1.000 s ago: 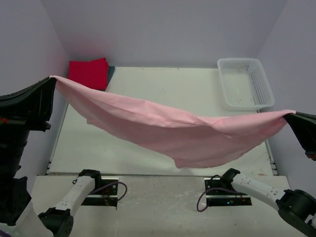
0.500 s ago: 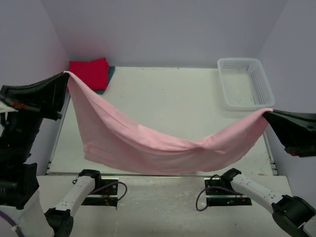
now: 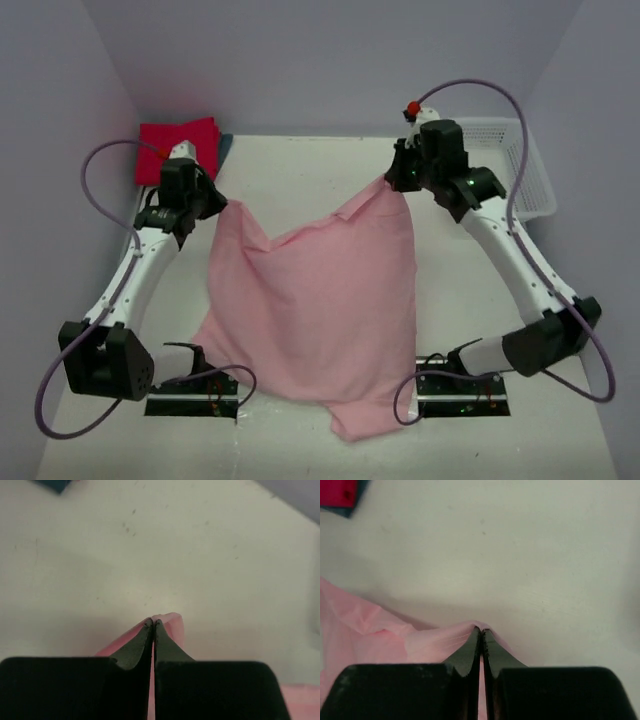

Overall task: Fold and stack the t-shirts
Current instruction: Flatten out the tshirt

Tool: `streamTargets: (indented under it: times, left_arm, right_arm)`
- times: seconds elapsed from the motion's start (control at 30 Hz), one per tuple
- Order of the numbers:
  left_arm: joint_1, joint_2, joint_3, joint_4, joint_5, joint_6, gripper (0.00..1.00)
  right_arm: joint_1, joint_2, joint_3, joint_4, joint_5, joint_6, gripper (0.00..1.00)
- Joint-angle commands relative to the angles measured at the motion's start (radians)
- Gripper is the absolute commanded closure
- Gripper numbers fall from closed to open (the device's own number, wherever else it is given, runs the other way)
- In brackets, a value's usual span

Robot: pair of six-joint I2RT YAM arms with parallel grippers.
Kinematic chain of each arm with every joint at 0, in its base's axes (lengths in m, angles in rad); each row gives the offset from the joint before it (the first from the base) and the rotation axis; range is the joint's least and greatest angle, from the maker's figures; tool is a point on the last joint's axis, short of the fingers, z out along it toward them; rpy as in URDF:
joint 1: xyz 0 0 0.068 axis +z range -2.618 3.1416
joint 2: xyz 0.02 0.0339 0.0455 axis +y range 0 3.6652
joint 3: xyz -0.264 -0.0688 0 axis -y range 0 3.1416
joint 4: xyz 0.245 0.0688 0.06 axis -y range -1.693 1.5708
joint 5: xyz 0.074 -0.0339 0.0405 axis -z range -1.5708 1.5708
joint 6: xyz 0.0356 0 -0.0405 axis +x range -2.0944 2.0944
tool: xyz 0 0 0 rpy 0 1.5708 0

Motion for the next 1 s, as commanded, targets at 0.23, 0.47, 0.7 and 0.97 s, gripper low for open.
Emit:
streamTargets:
  times: [0.23, 0.47, 0.7, 0.97]
  left_arm:
    - [-0.035, 0.294, -0.090, 0.280, -0.153, 0.032, 1.00]
    - [-0.037, 0.506, 0.030, 0.344, -0.117, 0.104, 1.00]
    - [-0.017, 0.581, 0.120, 0.347, -0.150, 0.138, 1.00]
    - [0.008, 0.698, 0.310, 0.286, -0.153, 0.191, 1.00]
  right_arm:
    - [-0.105, 0.324, -0.086, 0.170, 0.077, 0.027, 1.00]
    - [-0.183, 0.461, 0.055, 0.121, 0.057, -0.005, 1.00]
    - [-0.241, 0.588, 0.247, 0.043, 0.023, -0.039, 1.00]
    - [-0.271, 0.769, 0.534, -0.071, -0.005, -0.077, 1.00]
